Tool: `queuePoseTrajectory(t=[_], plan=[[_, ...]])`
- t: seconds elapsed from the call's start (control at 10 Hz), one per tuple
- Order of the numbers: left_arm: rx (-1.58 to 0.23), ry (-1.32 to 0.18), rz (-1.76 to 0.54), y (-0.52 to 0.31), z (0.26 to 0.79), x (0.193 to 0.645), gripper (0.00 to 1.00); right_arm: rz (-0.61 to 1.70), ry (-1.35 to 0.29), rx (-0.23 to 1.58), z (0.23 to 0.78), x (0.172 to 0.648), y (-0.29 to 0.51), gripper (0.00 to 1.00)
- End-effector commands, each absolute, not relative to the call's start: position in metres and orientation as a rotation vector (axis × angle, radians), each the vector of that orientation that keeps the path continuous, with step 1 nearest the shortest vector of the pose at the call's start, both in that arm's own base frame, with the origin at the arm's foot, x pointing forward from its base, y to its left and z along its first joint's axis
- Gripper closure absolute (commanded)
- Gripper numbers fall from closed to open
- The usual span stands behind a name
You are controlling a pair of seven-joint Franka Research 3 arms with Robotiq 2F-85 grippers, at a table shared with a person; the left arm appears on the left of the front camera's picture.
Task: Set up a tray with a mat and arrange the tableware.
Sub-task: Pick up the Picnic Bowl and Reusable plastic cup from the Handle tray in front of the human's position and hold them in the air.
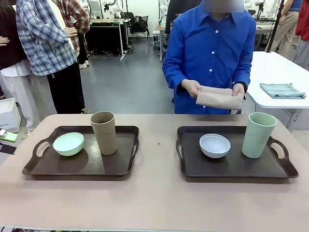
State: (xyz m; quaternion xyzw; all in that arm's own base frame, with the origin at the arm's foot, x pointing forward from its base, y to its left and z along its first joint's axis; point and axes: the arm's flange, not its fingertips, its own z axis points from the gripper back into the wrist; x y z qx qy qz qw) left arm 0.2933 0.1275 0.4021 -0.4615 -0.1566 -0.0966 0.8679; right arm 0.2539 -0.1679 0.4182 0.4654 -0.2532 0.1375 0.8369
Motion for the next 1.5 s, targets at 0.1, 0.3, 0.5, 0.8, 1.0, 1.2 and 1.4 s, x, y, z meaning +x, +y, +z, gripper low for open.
queuePoseTrajectory(t=[0.1, 0.3, 0.5, 0.8, 1.0, 1.2, 1.4], plan=[[-0.979, -0.324, -0.202, 0.127, 0.403, 0.292, 0.0, 0.297, -0.534, 0.986, 0.418, 0.254, -0.168, 0.0], [-0.979, -0.324, -0.202, 0.127, 0.403, 0.292, 0.0, 0.297, -0.534, 0.986, 0.418, 0.254, -0.168, 0.0], [-0.979, -0.324, -0.202, 0.127, 0.403, 0.292, 0.0, 0.297, -0.534, 0.986, 0.418, 0.254, -0.168, 0.0], [-0.979, -0.324, -0.202, 0.127, 0.403, 0.292, 0.0, 0.297, -0.534, 0.986, 0.418, 0.254, -0.168, 0.0], [-0.979, -0.324, -0.202, 0.127, 0.403, 0.292, 0.0, 0.297, -0.534, 0.986, 0.418, 0.254, -0.168, 0.0], [-0.966, -0.328, -0.202, 0.128, 0.402, 0.293, 0.0, 0.291, -0.536, 0.985, 0.418, 0.254, -0.168, 0.0], [-0.902, -0.364, -0.197, 0.117, 0.448, 0.299, 0.0, 0.427, -0.547, 1.019, 0.43, 0.262, -0.181, 0.0]])
